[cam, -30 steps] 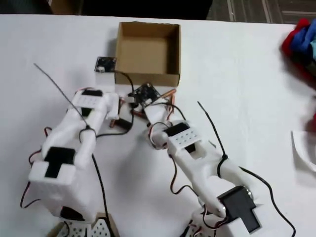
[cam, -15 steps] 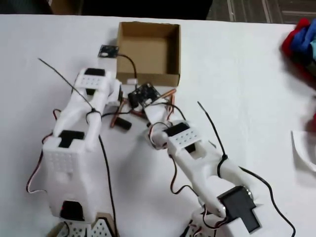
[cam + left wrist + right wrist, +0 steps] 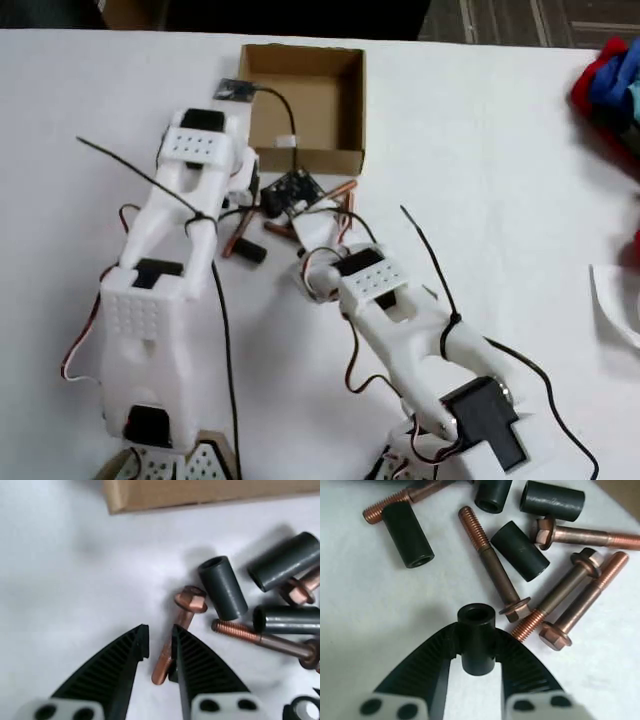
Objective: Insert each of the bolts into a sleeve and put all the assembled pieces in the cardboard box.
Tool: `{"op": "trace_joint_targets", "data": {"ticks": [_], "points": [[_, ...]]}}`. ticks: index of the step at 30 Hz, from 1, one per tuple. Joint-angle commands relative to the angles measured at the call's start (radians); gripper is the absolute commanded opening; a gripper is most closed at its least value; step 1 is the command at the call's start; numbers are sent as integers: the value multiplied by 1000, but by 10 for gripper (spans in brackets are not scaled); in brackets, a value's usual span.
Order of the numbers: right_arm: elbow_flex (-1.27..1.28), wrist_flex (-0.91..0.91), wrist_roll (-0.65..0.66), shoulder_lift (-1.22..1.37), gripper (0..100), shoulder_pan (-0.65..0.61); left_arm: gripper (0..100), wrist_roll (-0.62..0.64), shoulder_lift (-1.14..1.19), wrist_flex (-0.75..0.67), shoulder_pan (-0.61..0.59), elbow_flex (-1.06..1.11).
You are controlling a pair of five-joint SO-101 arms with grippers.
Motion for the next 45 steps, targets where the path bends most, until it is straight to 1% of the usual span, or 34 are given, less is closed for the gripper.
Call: {"op": "trace_joint_targets", "data": {"ticks": [1,3,9,14,16,22,25,29,31,33,37,45], "points": [[-40,-18,6,-2,24,-4,101,-9,0,26,12,-48],[-40,-18,6,-2,24,-4,101,-9,2,-3,20,-8],[-40,-18,6,-2,24,-5,101,-9,2,-173,23,111],[-40,-18,6,-2,24,-5,102,-9,2,-275,25,180],[-40,-18,6,-2,24,-5,103,-9,2,-299,25,206],[-40,-18,6,-2,24,-5,103,-9,-8,-304,25,213],[-40,-18,6,-2,24,-5,103,-9,-25,-276,15,176],[-40,-19,6,-2,24,-5,102,-8,-49,-167,26,108],[-40,-19,6,-2,24,-5,102,21,-52,-120,41,85],[-40,-19,6,-2,24,-5,102,57,-52,-100,51,79],[-40,-19,6,-2,24,-5,102,61,-57,-92,72,81],[-40,-19,6,-2,24,-5,102,61,-58,63,84,-36]]}}
